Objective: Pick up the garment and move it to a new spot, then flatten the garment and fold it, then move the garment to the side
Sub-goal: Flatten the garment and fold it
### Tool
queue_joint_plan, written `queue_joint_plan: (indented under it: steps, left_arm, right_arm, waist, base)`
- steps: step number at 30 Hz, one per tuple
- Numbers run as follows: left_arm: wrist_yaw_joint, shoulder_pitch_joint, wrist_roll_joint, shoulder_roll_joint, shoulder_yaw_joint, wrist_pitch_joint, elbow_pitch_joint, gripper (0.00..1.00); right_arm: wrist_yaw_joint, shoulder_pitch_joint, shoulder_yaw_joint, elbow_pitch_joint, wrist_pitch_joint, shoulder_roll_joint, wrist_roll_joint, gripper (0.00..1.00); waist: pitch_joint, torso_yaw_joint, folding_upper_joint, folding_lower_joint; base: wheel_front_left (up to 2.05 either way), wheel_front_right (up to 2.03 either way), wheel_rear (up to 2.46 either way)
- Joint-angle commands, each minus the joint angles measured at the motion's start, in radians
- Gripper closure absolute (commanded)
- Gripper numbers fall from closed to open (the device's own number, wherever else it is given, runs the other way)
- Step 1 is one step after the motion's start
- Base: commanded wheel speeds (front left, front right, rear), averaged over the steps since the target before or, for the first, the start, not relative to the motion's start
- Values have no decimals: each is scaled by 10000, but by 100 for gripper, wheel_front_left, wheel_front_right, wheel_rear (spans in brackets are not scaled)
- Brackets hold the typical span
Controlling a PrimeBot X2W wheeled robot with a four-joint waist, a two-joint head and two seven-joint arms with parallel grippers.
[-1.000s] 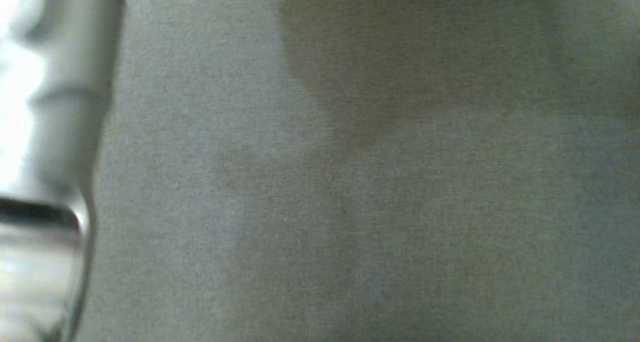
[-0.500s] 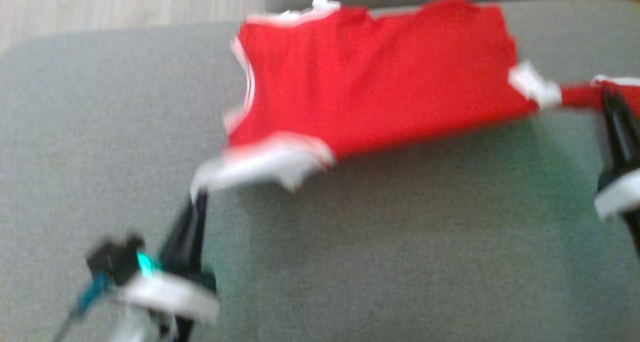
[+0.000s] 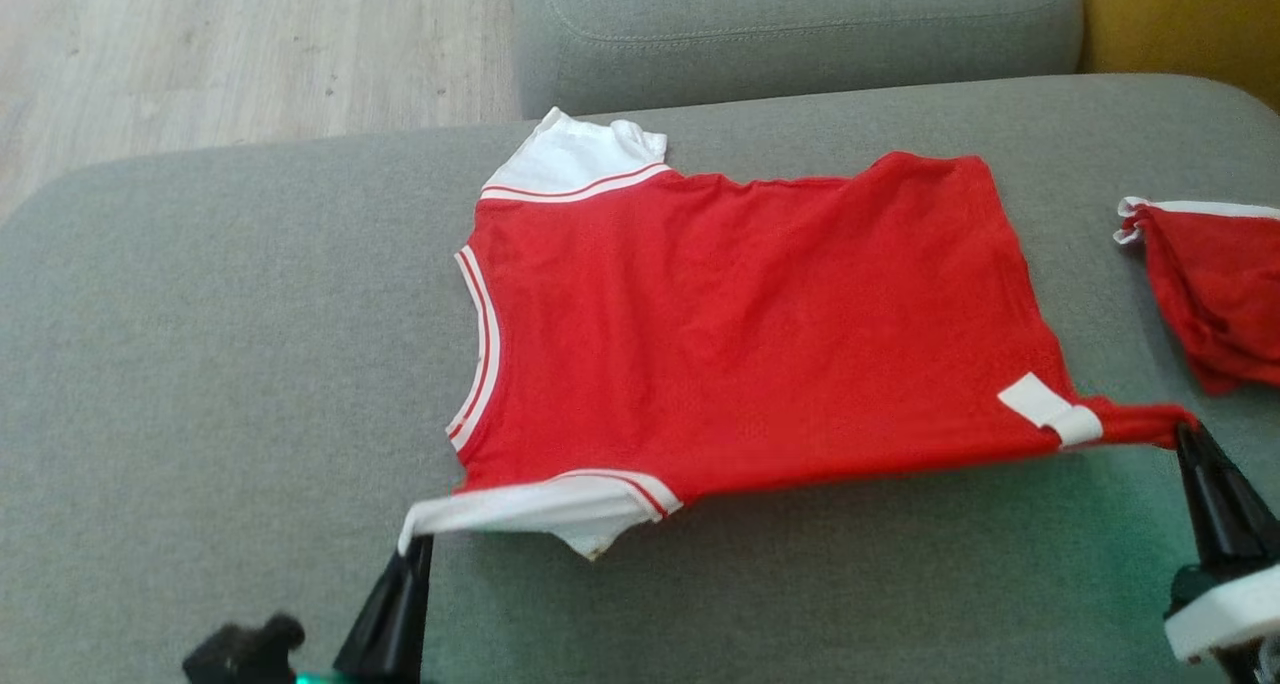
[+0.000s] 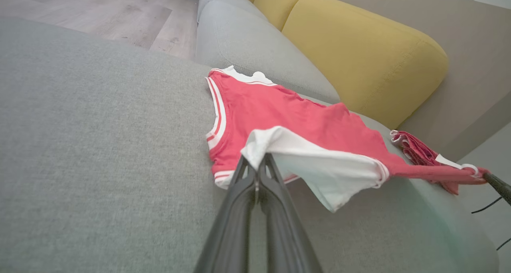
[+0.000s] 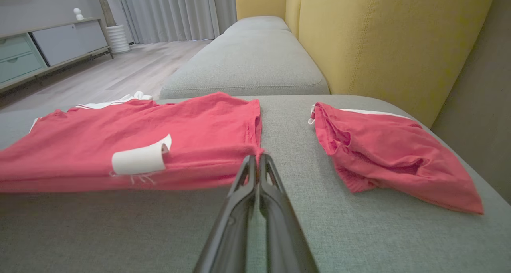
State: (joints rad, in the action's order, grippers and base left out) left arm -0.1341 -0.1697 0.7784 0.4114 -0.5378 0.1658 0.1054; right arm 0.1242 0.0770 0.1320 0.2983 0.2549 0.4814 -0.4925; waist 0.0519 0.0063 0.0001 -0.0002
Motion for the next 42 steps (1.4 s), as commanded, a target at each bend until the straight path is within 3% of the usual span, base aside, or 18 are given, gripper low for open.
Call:
queue_joint_plan:
  steps: [1, 6, 15, 24, 25, 26, 27, 31, 34, 42]
  left_arm:
    - [-64, 715, 115, 41, 489, -9, 212, 100]
    - [204, 2178, 138, -416, 444, -194, -655, 100]
    - [616, 5107, -140, -1160, 280, -533, -3008, 100]
    - [1002, 6353, -491, -1617, 296, 381, -4788, 100]
    - [1021, 6413, -543, -1676, 301, 488, -4949, 71]
    - [1011, 6462, -633, -1719, 297, 583, -5112, 26]
    - [964, 6499, -734, -1767, 323, 681, -5244, 0]
    - [882, 6428, -1091, -1888, 320, 863, -5468, 0]
    - [558, 6005, -1537, -1987, 484, 942, -5333, 0]
    - [-201, 3387, -3586, -2688, 1765, 957, -3419, 0]
  right_arm:
    - [65, -365, -38, -268, -18, 290, 17, 100]
    - [65, -1189, 74, 89, -273, 90, 6, 100]
    - [65, -3620, 1197, 1740, -226, 266, -48, 100]
    - [65, -5201, 2250, 3219, 39, -64, -484, 100]
    - [65, -5293, 2329, 3321, 50, -121, -559, 86]
    - [65, -5381, 2368, 3399, 57, -167, -613, 37]
    - [65, -5440, 2366, 3410, 60, -206, -625, 0]
    - [65, -5336, 2011, 3115, 64, -325, -501, 0]
    - [65, -4778, 1498, 2472, 65, -551, -181, 0]
    - [65, -2602, 369, 865, 67, -1544, 1043, 0]
  waist:
    - [30, -2, -1, 2]
    - [464, -48, -1, 2]
    - [1571, -133, -1, 2]
    - [2024, -159, -1, 2]
    - [2037, -168, -1, 2]
    - [2037, -177, -1, 2]
    - [2023, -181, -1, 2]
    - [1876, -190, -1, 2]
    - [1608, -248, -1, 2]
    - [716, -397, -1, 2]
  base:
    - [0, 0, 0]
    - [0, 0, 0]
    - [0, 0, 0]
    - [0, 0, 0]
    - [0, 0, 0]
    - [0, 0, 0]
    - [0, 0, 0]
    - [0, 0, 0]
    - [0, 0, 0]
    - [0, 0, 0]
